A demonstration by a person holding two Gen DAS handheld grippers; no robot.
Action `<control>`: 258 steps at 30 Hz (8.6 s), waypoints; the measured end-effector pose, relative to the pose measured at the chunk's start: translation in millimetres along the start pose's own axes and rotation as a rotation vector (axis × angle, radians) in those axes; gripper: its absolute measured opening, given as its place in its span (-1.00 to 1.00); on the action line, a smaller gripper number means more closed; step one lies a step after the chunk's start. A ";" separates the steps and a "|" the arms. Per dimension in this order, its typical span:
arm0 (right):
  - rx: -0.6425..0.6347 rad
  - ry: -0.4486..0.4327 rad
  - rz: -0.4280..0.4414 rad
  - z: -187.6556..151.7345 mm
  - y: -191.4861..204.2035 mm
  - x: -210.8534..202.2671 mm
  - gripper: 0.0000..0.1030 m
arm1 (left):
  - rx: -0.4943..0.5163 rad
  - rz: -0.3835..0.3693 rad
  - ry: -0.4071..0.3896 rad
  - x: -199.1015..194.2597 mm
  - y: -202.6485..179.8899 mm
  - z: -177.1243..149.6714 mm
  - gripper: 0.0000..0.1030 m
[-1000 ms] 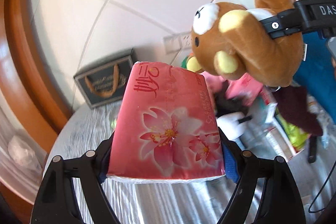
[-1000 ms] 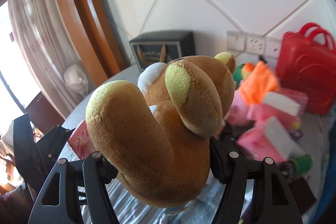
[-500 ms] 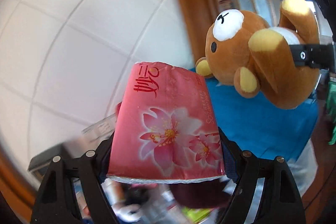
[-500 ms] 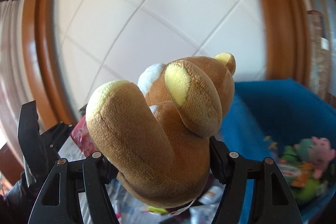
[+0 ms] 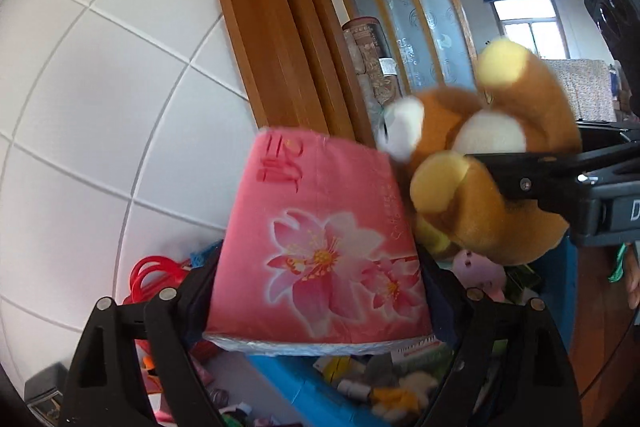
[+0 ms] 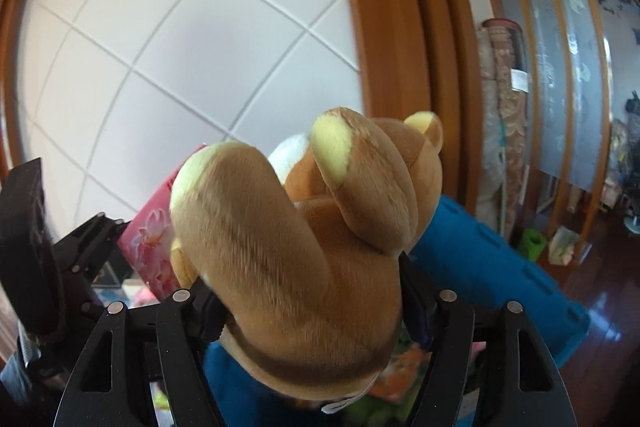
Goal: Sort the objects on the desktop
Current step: 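Lift the tissue pack and teddy bear and carry them over the blue bin, then open both tools to drop the tissue pack and teddy bear into the bin, then move both tools back over the remaining items on the bed, then grasp the white plush with blue bow with the left tool while the right tool grasps the white bird plush, then lift both plush toys and carry them over the blue bin, then open both tools to drop the plush toys into the bin, then move both tools back toward the white bottle and black bag roll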
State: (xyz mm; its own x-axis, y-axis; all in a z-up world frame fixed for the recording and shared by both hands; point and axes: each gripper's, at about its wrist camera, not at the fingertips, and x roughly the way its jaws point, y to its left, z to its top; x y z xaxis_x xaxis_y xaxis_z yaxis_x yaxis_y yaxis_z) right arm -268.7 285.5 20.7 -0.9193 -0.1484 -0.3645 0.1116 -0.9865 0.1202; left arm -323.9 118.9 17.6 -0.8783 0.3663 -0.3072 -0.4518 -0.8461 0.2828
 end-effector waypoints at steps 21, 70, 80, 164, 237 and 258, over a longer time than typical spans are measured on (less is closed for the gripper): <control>0.025 -0.192 0.038 -1.7 -45.4 -33.4 1.00 | -0.134 0.307 0.050 -20.9 -20.6 -14.3 0.84; -0.227 0.079 0.445 -127.7 335.4 38.0 1.00 | -0.244 0.705 0.301 -247.3 253.2 -308.0 0.84; -0.503 0.359 0.698 -216.0 437.0 149.6 0.99 | -0.318 0.708 0.420 -234.5 286.5 -379.8 0.84; 0.043 -0.020 0.018 0.4 -18.6 8.0 0.31 | -0.054 -0.036 0.006 -8.1 -24.0 8.1 0.52; -0.116 0.206 0.454 -126.1 295.7 64.7 1.00 | -0.291 0.620 0.418 -232.6 252.3 -329.2 0.85; -0.320 0.599 0.587 -231.2 395.7 279.7 0.94 | -0.305 0.348 0.571 -6.1 315.8 -427.5 0.84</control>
State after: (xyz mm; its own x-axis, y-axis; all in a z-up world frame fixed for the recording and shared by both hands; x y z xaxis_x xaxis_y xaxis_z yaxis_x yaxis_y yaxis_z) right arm -394.5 -162.6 -247.2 -0.3402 -0.5581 -0.7568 0.6839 -0.6992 0.2082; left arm -394.3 -316.0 -279.6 -0.7073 -0.1316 -0.6945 -0.0249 -0.9773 0.2106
